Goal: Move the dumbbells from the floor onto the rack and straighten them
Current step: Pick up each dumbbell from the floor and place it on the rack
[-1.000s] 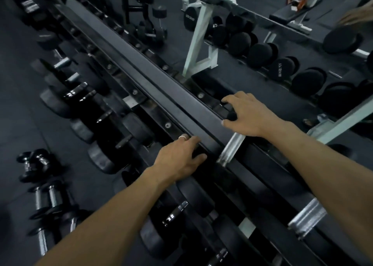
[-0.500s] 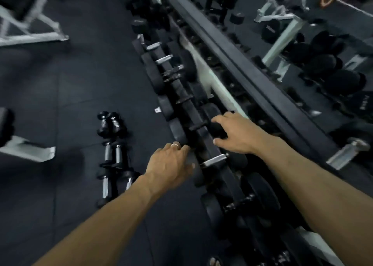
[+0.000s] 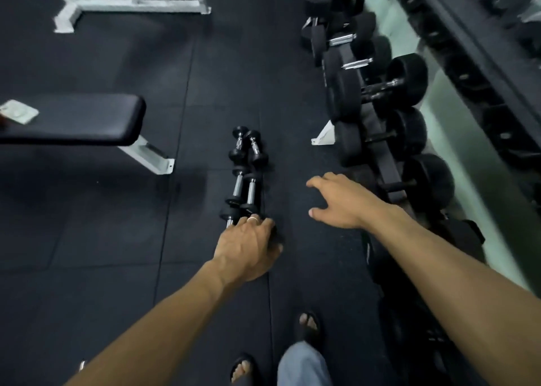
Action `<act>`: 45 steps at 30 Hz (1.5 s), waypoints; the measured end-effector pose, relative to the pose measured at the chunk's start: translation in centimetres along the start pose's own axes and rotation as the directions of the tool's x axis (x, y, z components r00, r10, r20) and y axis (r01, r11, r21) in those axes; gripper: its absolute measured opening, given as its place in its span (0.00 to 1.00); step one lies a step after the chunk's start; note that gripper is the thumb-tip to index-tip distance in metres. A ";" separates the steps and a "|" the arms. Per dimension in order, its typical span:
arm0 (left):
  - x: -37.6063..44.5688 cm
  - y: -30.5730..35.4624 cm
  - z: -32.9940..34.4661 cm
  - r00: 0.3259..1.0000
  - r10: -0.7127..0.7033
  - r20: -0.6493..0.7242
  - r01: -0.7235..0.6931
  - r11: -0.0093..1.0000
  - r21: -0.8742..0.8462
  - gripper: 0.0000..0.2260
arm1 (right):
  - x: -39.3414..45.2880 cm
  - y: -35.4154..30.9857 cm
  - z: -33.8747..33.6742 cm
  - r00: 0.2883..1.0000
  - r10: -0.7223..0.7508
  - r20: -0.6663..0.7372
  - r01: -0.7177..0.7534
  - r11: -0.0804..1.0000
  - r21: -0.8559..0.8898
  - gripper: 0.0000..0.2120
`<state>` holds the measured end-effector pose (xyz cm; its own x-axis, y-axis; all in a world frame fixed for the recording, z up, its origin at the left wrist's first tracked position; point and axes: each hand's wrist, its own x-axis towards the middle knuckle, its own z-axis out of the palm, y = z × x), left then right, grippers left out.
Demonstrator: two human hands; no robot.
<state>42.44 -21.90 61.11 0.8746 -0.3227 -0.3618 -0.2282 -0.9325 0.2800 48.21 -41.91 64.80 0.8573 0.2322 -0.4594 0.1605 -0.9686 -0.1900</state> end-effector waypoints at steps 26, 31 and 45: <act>27.4 -19.2 40.5 0.920 -0.276 0.279 0.315 0.943 -0.109 0.18 | 39.5 8.5 37.8 0.928 -0.122 0.352 0.099 0.992 0.084 0.35; 30.3 -21.9 47.8 0.930 -0.244 0.275 0.309 0.924 -0.226 0.26 | 43.5 9.6 44.8 0.936 -0.098 0.337 0.048 0.987 0.156 0.38; 32.8 -22.9 51.6 0.847 -0.318 0.427 0.453 0.851 -0.266 0.25 | 44.5 10.2 51.2 0.996 -0.065 0.061 0.036 0.916 0.398 0.29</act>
<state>54.28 -19.53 -3.03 0.6306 -0.0463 -0.7747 0.3160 -0.8964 0.3108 62.92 -36.91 -2.00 0.8135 0.3000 -0.4982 -0.0172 -0.8439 -0.5362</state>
